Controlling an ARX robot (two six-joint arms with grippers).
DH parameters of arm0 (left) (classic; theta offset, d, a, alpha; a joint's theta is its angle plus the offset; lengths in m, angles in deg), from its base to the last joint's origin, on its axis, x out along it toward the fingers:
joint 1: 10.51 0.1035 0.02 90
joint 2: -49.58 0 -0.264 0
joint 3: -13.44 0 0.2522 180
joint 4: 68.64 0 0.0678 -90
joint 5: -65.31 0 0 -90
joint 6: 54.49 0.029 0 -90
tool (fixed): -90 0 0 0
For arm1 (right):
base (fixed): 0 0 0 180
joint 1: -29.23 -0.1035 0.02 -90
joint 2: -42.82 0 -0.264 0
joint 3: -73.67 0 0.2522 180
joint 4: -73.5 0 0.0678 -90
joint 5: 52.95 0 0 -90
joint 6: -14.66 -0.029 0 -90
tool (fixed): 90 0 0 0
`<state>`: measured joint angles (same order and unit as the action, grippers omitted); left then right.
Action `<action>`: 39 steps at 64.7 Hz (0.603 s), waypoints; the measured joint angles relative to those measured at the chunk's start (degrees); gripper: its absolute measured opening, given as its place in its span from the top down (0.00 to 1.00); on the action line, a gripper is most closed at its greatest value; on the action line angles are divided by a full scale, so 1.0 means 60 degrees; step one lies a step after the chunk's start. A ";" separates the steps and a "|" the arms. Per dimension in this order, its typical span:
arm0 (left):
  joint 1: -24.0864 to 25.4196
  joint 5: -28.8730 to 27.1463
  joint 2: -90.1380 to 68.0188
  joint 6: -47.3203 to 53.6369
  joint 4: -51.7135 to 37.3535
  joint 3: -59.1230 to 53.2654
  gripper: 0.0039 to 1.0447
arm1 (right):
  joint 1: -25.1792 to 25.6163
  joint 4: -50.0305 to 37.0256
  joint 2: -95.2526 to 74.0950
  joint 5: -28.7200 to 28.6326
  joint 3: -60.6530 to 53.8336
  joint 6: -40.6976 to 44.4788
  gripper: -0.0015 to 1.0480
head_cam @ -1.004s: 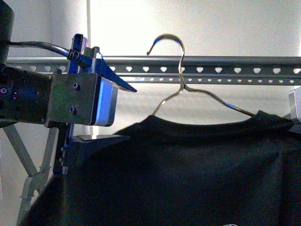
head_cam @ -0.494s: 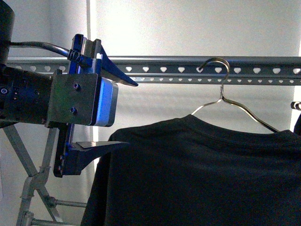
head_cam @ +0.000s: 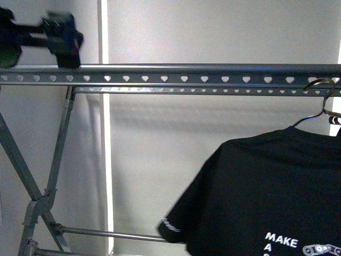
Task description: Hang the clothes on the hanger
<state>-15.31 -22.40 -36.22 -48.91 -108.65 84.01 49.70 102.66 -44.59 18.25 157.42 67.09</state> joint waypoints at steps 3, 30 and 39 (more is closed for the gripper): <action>0.0131 -0.0124 0.0204 -0.1282 -0.0036 -0.0036 0.06 | 0.0036 -0.0117 -0.0091 0.0189 0.0189 -0.0055 0.97; -0.0470 0.2353 0.0863 -0.3763 0.0000 -0.1526 0.06 | -0.0470 -0.0007 -0.0863 0.1880 0.2273 -0.0233 0.97; -0.0506 0.3493 0.0863 -0.4197 -0.1118 -0.1891 0.06 | -0.0740 0.0761 -0.1570 0.2583 0.3526 -0.0273 0.97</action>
<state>-18.35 -1.44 -31.04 -74.09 -115.36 72.67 45.26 107.23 -54.01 33.74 178.58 65.45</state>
